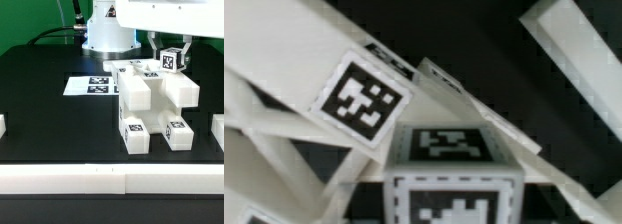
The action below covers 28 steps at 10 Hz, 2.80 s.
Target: Assemble chair
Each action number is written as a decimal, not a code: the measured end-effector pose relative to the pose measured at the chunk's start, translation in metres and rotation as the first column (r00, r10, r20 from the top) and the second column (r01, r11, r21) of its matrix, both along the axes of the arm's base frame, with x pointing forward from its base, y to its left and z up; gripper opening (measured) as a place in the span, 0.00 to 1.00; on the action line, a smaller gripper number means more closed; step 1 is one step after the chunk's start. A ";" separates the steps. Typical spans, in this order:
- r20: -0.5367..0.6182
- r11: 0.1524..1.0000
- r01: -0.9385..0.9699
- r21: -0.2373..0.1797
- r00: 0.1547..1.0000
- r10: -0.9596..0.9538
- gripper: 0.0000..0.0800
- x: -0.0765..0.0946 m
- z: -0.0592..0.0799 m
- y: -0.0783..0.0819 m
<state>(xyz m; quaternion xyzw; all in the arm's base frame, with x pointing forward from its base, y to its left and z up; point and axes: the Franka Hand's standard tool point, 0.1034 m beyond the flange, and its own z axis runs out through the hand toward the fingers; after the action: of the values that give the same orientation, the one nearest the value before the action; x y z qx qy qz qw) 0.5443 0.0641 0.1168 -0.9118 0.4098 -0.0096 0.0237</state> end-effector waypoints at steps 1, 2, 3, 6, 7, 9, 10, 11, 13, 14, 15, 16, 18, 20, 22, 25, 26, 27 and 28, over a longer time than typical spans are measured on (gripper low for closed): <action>-0.003 0.998 0.066 0.007 0.998 -0.066 0.36 0.000 0.000 0.001; -0.006 0.992 0.128 0.013 0.992 -0.128 0.36 0.000 0.000 0.002; -0.012 0.977 0.214 0.022 0.977 -0.214 0.36 0.000 0.000 0.004; -0.014 0.968 0.250 0.025 0.968 -0.249 0.36 -0.001 0.000 0.005; -0.013 0.975 0.223 0.025 0.975 -0.223 0.58 -0.001 0.000 0.005; -0.015 0.988 0.156 0.021 0.988 -0.155 0.76 0.000 0.001 0.008; -0.005 1.000 0.000 0.016 1.000 0.000 0.80 0.000 0.001 0.009; -0.002 0.998 -0.056 0.013 0.998 0.056 0.80 0.001 0.002 0.010; 0.007 0.963 -0.268 0.005 0.963 0.268 0.81 0.001 0.001 0.012; 0.009 0.943 -0.333 0.002 0.943 0.333 0.81 0.000 0.001 0.012; 0.010 0.916 -0.402 -0.005 0.916 0.402 0.81 0.000 0.001 0.013; 0.008 0.872 -0.489 -0.017 0.872 0.489 0.81 0.000 0.001 0.013; 0.005 0.805 -0.593 -0.029 0.805 0.593 0.81 0.000 0.001 0.014; 0.003 0.713 -0.700 -0.035 0.713 0.701 0.81 -0.001 0.000 0.012; -0.002 0.608 -0.793 -0.041 0.609 0.793 0.81 -0.001 -0.001 0.010; -0.003 0.599 -0.799 -0.044 0.600 0.800 0.47 -0.002 -0.003 0.009; -0.003 0.599 -0.799 -0.044 0.600 0.800 0.47 -0.002 -0.003 0.009; -0.002 0.603 -0.797 -0.043 0.603 0.797 0.35 -0.002 -0.003 0.009; -0.002 0.621 -0.783 -0.043 0.622 0.783 0.35 -0.002 -0.003 0.009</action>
Offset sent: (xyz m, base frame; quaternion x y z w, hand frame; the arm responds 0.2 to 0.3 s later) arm 0.0000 0.0000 0.0000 0.0000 0.0000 0.2571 0.9664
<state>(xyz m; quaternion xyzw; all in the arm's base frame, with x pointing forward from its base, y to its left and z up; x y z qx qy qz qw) 0.5423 0.0734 0.1139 -0.9994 -0.0281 -0.0139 0.0109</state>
